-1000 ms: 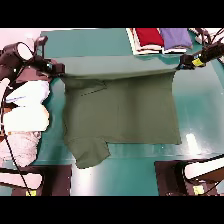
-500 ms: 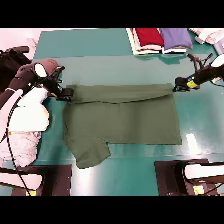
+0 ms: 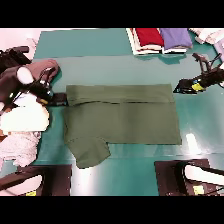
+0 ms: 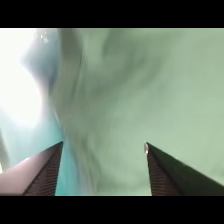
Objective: Fold the shirts.
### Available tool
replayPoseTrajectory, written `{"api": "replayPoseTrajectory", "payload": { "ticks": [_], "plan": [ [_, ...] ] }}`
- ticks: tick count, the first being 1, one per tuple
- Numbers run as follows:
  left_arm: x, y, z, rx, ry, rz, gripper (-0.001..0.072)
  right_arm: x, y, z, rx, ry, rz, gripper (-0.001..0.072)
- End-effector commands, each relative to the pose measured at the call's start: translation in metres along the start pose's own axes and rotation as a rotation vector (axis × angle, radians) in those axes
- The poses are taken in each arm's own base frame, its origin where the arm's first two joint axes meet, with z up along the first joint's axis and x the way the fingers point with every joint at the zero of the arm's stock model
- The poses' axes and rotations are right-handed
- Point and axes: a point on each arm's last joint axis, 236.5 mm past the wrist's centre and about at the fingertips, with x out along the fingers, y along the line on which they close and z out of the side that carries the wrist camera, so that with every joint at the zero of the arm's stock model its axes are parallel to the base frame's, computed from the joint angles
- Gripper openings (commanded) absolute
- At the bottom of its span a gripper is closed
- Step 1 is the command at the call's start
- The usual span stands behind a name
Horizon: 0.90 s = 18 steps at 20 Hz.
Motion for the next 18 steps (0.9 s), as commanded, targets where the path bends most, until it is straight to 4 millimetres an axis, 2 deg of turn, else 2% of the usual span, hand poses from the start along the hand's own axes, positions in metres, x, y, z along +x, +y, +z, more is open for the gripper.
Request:
{"api": "replayPoseTrajectory", "payload": {
  "ticks": [1,2,4,6,9,15,18],
  "plan": [
    [0.004,0.004,-0.083,-0.098,0.051,-0.02,0.0602,-0.029,0.013,0.0,-0.031,-0.066,-0.005,0.0382],
    [0.012,0.003,-0.108,-0.135,0.073,-0.041,0.0602,-0.033,0.015,0.0,-0.034,-0.078,-0.003,0.0382],
    [0.028,-0.003,-0.146,-0.197,0.115,-0.091,0.0602,-0.035,0.017,0.0,-0.036,-0.083,-0.002,0.0382],
    [0.042,-0.013,-0.169,-0.241,0.152,-0.152,0.0601,-0.035,0.016,0.0,-0.036,-0.083,-0.003,0.0382],
    [0.055,-0.027,-0.178,-0.292,0.159,-0.229,0.0601,-0.035,0.017,0.0,-0.036,-0.081,-0.002,0.0382],
    [0.065,-0.06,-0.191,-0.185,0.164,-0.238,0.0601,-0.035,0.017,-0.004,-0.036,-0.063,0.002,0.0382],
    [0.066,-0.067,-0.199,-0.16,0.178,-0.239,0.0601,-0.035,0.018,-0.009,-0.036,-0.044,0.006,0.0382]
  ]
}}
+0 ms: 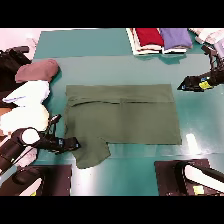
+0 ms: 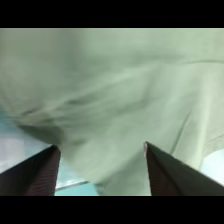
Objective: Fold the shirts.
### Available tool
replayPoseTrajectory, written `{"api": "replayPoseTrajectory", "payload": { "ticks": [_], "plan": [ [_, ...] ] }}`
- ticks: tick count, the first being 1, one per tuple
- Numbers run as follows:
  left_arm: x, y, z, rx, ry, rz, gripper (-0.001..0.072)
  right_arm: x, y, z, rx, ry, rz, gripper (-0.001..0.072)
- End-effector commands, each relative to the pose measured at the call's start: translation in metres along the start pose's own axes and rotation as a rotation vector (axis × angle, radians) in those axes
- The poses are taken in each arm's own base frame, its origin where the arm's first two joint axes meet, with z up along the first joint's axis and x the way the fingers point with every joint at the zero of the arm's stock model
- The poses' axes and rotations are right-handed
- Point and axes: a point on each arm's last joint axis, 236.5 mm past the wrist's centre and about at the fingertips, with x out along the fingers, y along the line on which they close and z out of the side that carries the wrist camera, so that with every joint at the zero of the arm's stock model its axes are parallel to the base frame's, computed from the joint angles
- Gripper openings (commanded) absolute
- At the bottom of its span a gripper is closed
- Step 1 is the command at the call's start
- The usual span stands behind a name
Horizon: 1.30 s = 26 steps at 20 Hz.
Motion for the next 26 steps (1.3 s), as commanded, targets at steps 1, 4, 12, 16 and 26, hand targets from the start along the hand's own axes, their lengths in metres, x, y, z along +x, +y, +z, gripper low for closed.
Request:
{"api": "replayPoseTrajectory", "payload": {
  "ticks": [1,4,12,16,26],
  "plan": [
    [0.006,-0.008,-0.007,0.012,0.006,-0.005,0.0601,0.0,0.001,-0.005,0.0,0.02,0.005,0.0382],
    [0.005,-0.012,0.004,0.006,-0.041,-0.019,0.0256,0.0,0.002,-0.01,0.0,0.04,0.01,0.0382],
    [-0.032,-0.025,0.041,0.133,-0.162,0.038,0.0025,0.022,-0.053,-0.136,0.278,0.261,0.028,0.0441],
    [-0.032,-0.026,0.042,0.134,-0.168,0.034,0.0026,0.055,-0.062,-0.222,0.532,0.371,0.081,0.0519],
    [-0.031,-0.024,0.037,0.16,-0.144,0.045,0.0026,0.08,-0.037,-0.249,0.448,0.464,0.092,0.0363]
  ]
}}
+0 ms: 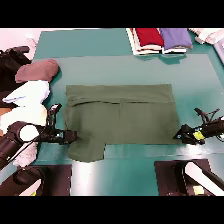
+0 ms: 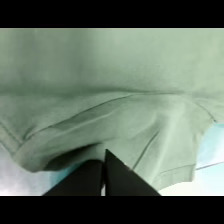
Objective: Fold the shirts.
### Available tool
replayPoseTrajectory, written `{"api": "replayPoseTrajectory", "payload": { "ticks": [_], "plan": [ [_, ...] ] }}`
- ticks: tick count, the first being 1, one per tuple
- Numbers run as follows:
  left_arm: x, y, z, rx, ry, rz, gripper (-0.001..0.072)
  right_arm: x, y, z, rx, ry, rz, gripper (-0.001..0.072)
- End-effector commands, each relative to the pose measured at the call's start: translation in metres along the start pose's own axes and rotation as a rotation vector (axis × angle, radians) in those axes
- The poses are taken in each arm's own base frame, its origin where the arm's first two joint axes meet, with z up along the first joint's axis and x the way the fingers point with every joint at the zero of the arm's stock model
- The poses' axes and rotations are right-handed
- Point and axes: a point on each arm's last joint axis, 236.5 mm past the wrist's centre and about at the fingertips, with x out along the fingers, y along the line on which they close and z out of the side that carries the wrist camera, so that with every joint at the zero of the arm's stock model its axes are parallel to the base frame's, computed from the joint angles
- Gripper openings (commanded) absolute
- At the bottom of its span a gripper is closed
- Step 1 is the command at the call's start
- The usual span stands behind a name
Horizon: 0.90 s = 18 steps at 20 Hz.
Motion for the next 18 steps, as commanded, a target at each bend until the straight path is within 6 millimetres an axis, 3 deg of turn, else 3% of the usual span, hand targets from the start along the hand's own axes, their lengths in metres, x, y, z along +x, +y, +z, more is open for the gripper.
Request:
{"api": "replayPoseTrajectory", "payload": {
  "ticks": [1,2,5,8,10,12,14,18],
  "plan": [
    [-0.002,0.002,-0.008,0.038,0.037,0.011,0.0026,0.008,0.006,-0.008,-0.062,0.039,-0.027,0.013],
    [-0.005,0.003,-0.013,0.056,0.056,0.019,0.0025,0.007,0.01,-0.009,-0.088,0.046,-0.033,0.0017],
    [-0.03,0.007,-0.025,0.088,0.044,0.042,0.0025,-0.018,0.018,-0.005,-0.204,-0.012,-0.113,0.0016],
    [-0.054,0.009,-0.054,0.071,0.085,0.046,0.0025,-0.056,0.017,-0.014,-0.297,-0.064,-0.23,0.0016],
    [-0.067,0.003,-0.052,0.076,0.07,0.039,0.0025,-0.077,0.02,-0.01,-0.299,-0.143,-0.289,0.0016],
    [-0.079,-0.006,-0.028,0.092,-0.026,0.024,0.0025,-0.093,0.031,-0.001,-0.334,-0.191,-0.298,0.0015],
    [-0.087,-0.002,0.007,0.114,-0.139,0.076,0.0025,-0.101,0.045,0.015,-0.374,-0.194,-0.303,0.0015],
    [-0.078,0.015,0.075,0.156,-0.249,0.217,0.0025,-0.106,0.073,0.07,-0.438,-0.199,-0.308,0.0016]
  ]
}}
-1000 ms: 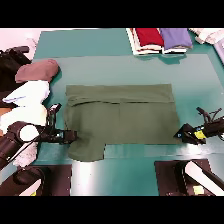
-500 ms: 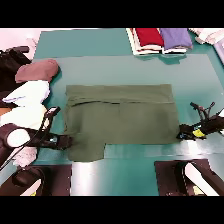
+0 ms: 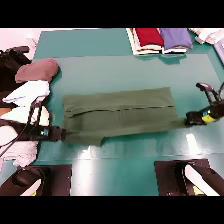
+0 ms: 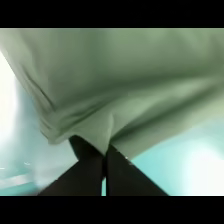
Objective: Fold the shirts.
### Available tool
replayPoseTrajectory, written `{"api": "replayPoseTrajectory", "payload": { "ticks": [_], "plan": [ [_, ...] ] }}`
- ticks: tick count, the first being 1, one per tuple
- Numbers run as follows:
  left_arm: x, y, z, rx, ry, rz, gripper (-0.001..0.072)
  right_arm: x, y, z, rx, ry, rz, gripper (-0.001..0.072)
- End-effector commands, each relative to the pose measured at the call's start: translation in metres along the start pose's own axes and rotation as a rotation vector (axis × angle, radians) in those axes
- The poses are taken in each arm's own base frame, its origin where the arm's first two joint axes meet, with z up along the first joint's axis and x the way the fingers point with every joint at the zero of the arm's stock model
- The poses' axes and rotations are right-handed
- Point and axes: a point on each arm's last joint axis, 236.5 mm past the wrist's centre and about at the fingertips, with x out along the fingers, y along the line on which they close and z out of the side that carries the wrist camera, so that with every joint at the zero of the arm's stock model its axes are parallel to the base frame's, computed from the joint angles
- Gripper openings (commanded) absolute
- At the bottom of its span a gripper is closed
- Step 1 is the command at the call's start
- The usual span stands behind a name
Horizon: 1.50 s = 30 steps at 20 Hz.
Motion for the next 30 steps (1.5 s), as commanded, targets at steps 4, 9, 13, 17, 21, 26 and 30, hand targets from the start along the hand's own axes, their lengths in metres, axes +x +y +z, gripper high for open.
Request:
{"api": "replayPoseTrajectory", "payload": {
  "ticks": [4,9,13,17,21,26,30],
  "plan": [
    [0.041,0.041,0.121,-0.039,-0.153,0.124,0.0026,0.01,0.003,0.097,-0.055,-0.016,-0.014,0.0015],
    [0.081,0.042,0.18,-0.029,-0.156,0.067,0.0026,0.031,0.009,0.151,-0.087,-0.001,-0.006,0.0017],
    [0.09,0.04,0.207,-0.033,-0.204,0.058,0.0027,0.034,0.034,0.194,-0.056,-0.066,0.133,0.0018],
    [0.075,0.033,0.215,-0.024,-0.203,0.052,0.0602,0.015,0.04,0.225,-0.001,-0.155,0.27,0.0487],
    [0.064,0.022,0.212,-0.024,-0.166,0.03,0.06,0.018,-0.004,0.196,0.051,-0.114,0.282,0.0513],
    [0.063,-0.013,0.221,-0.086,-0.199,-0.124,0.0026,0.073,-0.038,0.146,0.222,0.017,0.43,0.0566],
    [0.07,-0.048,0.219,-0.028,-0.212,-0.161,0.0026,0.108,-0.011,0.146,0.235,0.046,0.52,0.0543]
  ]
}}
